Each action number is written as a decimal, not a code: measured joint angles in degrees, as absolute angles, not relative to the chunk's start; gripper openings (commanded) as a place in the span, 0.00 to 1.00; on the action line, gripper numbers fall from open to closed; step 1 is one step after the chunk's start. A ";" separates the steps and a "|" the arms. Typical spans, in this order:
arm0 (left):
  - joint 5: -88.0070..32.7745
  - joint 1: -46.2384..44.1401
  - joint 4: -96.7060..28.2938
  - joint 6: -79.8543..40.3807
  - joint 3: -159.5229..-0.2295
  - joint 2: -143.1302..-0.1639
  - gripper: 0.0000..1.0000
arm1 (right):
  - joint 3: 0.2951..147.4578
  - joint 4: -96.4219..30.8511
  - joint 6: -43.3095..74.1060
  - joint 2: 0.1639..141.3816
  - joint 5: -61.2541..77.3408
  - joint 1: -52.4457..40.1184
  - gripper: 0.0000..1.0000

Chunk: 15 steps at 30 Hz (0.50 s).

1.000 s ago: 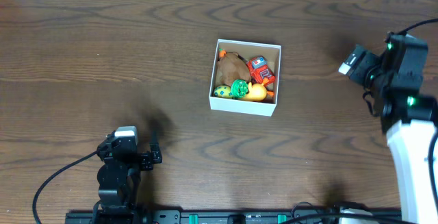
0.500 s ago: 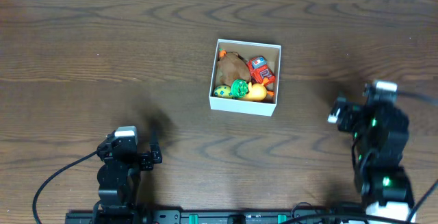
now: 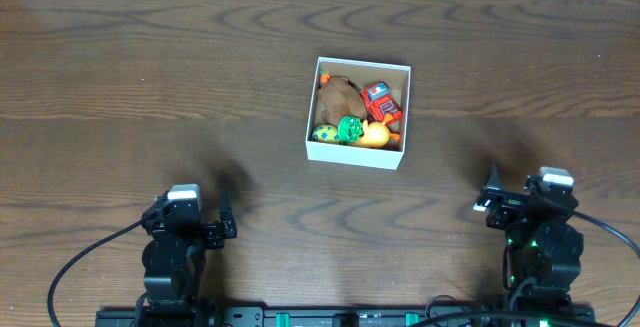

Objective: Pack container

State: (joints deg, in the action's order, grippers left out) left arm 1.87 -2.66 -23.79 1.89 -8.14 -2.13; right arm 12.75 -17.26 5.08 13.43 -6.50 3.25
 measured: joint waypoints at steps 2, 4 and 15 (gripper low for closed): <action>1.87 -2.66 -23.77 1.89 -8.14 -2.13 0.98 | 11.88 -17.26 5.10 12.23 -6.50 3.25 0.99; 1.87 -2.66 -23.79 1.89 -8.14 -2.13 0.98 | 11.09 -17.23 5.08 11.03 -6.52 3.25 0.99; 1.87 -2.66 -23.79 1.89 -8.14 -2.13 0.98 | 6.20 -17.28 4.97 3.44 -6.33 3.25 0.99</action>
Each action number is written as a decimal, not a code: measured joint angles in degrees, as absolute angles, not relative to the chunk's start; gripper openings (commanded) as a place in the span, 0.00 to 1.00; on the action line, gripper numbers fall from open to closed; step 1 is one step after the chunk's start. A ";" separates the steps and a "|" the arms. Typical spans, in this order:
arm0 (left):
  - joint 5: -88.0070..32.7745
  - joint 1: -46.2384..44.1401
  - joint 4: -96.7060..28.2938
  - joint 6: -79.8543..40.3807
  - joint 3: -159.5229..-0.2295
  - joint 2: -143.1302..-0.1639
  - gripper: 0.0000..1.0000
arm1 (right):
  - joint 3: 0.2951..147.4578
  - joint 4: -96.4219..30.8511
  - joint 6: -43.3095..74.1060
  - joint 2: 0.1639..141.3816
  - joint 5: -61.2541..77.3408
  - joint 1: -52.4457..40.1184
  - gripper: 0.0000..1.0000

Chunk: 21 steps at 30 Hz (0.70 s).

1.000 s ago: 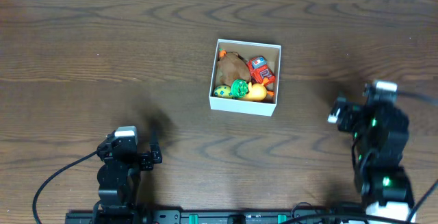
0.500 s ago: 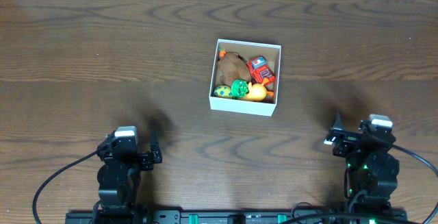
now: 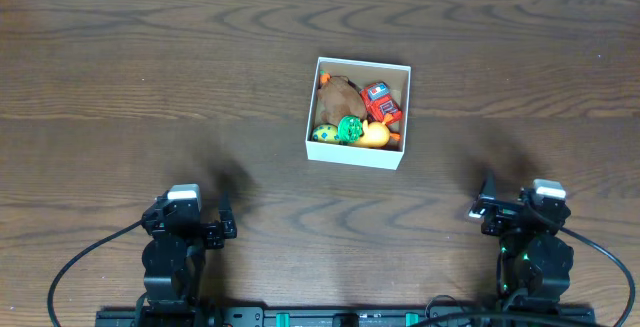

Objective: Pack container

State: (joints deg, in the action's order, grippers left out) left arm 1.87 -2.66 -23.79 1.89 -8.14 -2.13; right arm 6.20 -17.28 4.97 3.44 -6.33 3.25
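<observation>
A white square box (image 3: 311,117) stands in the middle of the table and holds several toys: a brown plush (image 3: 338,96), a red toy (image 3: 379,98), a green piece (image 3: 349,127), an orange-yellow one (image 3: 375,134) and a green-yellow ball (image 3: 324,134). My left gripper (image 3: 222,219) sits near the front edge at the left, far from the box; its fingers look pressed together with nothing in them. My right gripper (image 3: 486,199) is at the front right, also apart from the box, and looks shut and empty.
The dark wooden table (image 3: 150,67) spreads around the box. Black cables (image 3: 80,267) loop from both arm bases along the front edge. A pale strip runs along the far edge.
The right arm has drawn back a little toward the front edge and slightly left. The left arm, the box and the toys are where they were.
</observation>
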 measured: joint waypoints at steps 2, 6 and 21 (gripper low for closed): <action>1.87 -2.66 -23.79 1.89 -8.14 -2.13 0.98 | 6.15 -17.26 4.95 2.48 -6.26 3.25 0.99; 1.87 -2.66 -23.79 1.89 -8.14 -2.13 0.98 | 6.15 -17.28 4.95 2.09 -6.26 3.25 0.99; 1.87 -2.66 -23.79 1.89 -8.14 -2.13 0.98 | 6.13 -18.72 4.95 2.07 -6.24 3.25 0.99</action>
